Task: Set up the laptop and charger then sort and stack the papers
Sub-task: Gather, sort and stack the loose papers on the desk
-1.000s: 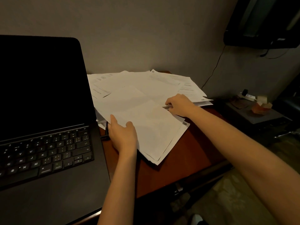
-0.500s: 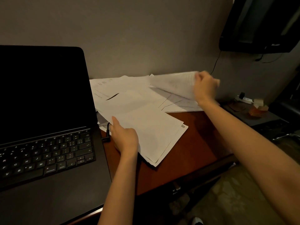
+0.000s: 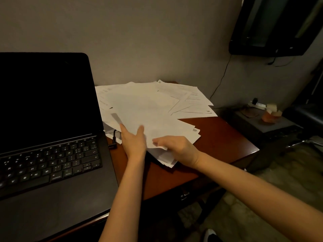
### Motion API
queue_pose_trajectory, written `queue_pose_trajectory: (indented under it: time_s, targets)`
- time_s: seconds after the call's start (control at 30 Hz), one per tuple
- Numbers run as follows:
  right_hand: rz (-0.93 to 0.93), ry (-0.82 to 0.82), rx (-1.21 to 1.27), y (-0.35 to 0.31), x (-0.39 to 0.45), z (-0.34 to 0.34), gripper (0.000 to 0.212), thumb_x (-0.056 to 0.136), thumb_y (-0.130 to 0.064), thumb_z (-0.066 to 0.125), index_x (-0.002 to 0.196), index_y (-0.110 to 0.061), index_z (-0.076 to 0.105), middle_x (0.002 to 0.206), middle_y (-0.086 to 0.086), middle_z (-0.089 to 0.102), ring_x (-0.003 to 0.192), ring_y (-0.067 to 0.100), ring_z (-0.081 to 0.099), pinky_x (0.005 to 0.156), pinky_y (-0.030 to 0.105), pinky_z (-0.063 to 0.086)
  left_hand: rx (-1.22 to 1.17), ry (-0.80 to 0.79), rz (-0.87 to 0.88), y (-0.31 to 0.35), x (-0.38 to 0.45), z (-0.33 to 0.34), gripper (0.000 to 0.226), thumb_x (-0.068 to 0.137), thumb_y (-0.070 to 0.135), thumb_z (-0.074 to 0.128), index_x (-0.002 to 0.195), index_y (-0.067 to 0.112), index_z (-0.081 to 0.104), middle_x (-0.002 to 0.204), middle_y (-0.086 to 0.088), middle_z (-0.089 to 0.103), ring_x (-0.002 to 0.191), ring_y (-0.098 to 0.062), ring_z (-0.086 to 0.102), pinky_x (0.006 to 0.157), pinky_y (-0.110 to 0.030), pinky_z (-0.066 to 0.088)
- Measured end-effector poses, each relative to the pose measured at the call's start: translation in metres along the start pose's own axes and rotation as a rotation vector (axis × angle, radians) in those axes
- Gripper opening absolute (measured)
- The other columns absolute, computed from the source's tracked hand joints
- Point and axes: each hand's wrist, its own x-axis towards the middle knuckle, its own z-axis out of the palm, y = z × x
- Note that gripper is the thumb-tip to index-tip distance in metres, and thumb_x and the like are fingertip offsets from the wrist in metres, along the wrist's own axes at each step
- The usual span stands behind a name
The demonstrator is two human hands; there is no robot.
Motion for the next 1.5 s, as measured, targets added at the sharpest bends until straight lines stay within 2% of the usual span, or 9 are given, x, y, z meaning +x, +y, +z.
queue_pose_trajectory:
  time_s: [0.07,0.2,0.33,0.6,0.77,1.0,1.17,1.37,1.5]
  targets:
    - [0.054,-0.076,0.040,-0.001,0.000,-0.010,0.038,0.096,-0.027,0.046,0.107,0.003,0.066,0.107,0.015,0.069,0.097,0.027,0.068,0.078,0.039,0.058,0.028,0.034,-0.015,0.000,0.000,-0.001,0.065,0.093,0.000,0.045,0.151,0.019,0.022,0.143,-0.011,0.044,0.122,-0.027,0.051,0.098,-0.031,0.044]
    - [0.416,-0.122,0.183,0.008,0.013,-0.028,0.064,0.097,-0.052,0.023,0.106,-0.005,0.066,0.110,0.009,0.066,0.105,0.023,0.060,0.091,0.036,0.047,0.003,0.172,-0.043,0.003,-0.003,0.000,0.070,0.096,-0.007,0.037,0.153,0.025,0.011,0.151,-0.010,0.033,0.130,-0.026,0.043,0.088,-0.020,0.034]
    - [0.753,-0.278,0.017,0.065,0.042,-0.028,0.031,0.100,-0.020,0.041,0.127,-0.014,0.054,0.133,0.003,0.052,0.122,0.019,0.048,0.105,0.036,0.038,0.086,0.221,0.020,-0.001,0.001,-0.002,0.091,0.089,-0.015,0.036,0.150,0.040,-0.005,0.148,-0.012,0.038,0.108,-0.019,0.053,0.077,-0.027,0.039]
    - [0.502,-0.834,-0.349,0.137,0.093,0.004,0.068,0.093,-0.009,0.052,0.151,-0.024,0.018,0.157,0.000,0.018,0.144,0.020,0.017,0.114,0.038,0.026,0.120,0.219,-0.042,-0.007,0.015,0.002,0.085,0.089,-0.017,0.031,0.152,0.034,0.007,0.159,0.002,0.017,0.130,-0.023,0.042,0.079,-0.023,0.037]
    - [0.546,-0.964,-0.356,0.144,0.104,0.010,0.080,0.086,-0.006,0.059,0.150,-0.029,0.016,0.132,0.011,0.052,0.113,0.030,0.052,0.096,0.041,0.046,0.099,0.231,-0.079,-0.009,0.016,0.002,0.080,0.088,-0.016,0.033,0.152,0.029,0.015,0.157,0.002,0.024,0.129,-0.020,0.042,0.083,-0.018,0.035]
    - [0.473,-0.786,-0.515,0.147,0.082,-0.014,0.030,0.097,-0.027,0.045,0.124,-0.023,0.059,0.119,0.006,0.063,0.114,0.028,0.052,0.091,0.035,0.042,0.100,0.241,-0.047,-0.008,0.015,0.004,0.078,0.088,-0.015,0.034,0.151,0.027,0.018,0.152,-0.001,0.032,0.128,-0.024,0.044,0.085,-0.024,0.039]
    - [0.455,-0.793,-0.828,0.145,0.062,-0.048,0.023,0.097,-0.018,0.044,0.115,-0.012,0.058,0.110,0.005,0.065,0.103,0.025,0.059,0.088,0.030,0.041,0.112,0.231,-0.025,-0.008,0.013,0.003,0.075,0.089,-0.014,0.034,0.151,0.024,0.019,0.153,-0.001,0.030,0.130,-0.024,0.042,0.086,-0.024,0.037]
    - [0.916,-0.098,-0.494,0.146,0.059,-0.109,0.018,0.098,-0.014,0.042,0.101,-0.005,0.057,0.088,0.020,0.062,0.074,0.032,0.056,0.064,0.038,0.047,0.175,0.173,-0.031,-0.003,0.011,0.004,0.069,0.090,-0.013,0.031,0.151,0.018,0.022,0.157,-0.005,0.022,0.138,-0.025,0.032,0.089,-0.023,0.032]
    - [0.841,0.145,-0.230,0.119,0.059,-0.112,0.019,0.098,-0.013,0.044,0.098,-0.004,0.061,0.087,0.017,0.064,0.074,0.031,0.061,0.064,0.043,0.053,0.171,0.013,0.006,-0.003,0.009,0.006,0.064,0.093,-0.011,0.029,0.151,0.016,0.021,0.158,-0.009,0.019,0.135,-0.027,0.037,0.089,-0.020,0.033]
